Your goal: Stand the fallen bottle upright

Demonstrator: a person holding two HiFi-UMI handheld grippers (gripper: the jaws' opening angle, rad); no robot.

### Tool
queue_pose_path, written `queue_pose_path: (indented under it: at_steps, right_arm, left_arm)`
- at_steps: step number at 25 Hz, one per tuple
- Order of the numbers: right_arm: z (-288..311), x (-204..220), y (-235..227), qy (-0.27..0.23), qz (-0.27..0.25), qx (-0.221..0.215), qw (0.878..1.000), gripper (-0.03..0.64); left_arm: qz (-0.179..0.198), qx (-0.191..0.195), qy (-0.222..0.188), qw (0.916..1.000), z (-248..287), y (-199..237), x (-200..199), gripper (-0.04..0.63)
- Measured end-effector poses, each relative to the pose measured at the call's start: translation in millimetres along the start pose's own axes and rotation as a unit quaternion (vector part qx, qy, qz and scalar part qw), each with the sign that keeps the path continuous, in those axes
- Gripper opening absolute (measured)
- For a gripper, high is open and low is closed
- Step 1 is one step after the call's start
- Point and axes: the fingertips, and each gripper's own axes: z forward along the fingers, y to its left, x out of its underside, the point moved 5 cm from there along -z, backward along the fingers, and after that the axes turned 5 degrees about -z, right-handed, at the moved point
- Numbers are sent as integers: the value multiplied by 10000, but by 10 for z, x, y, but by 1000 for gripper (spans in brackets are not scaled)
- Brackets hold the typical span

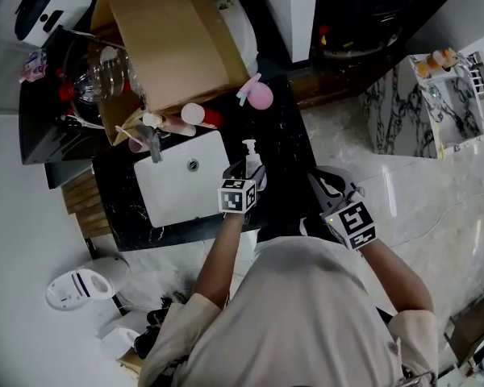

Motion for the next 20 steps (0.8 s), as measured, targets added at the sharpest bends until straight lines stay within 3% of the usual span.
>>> queue_pose_path:
  at_steps: [9, 16, 20]
  right_arm:
    - [51, 123, -32, 148, 277, 113, 9994, 34]
    - [51, 184, -85, 57, 487, 227, 9985, 34]
    - [13, 214, -124, 65, 550, 320, 9980, 34]
  left_arm:
    - [-525, -352, 1002, 9930, 418, 203, 130, 305]
    - [-818, -481, 1231, 9878, 604, 222, 117, 318]
    - [-839, -562, 1090, 9889, 624, 226, 100, 272]
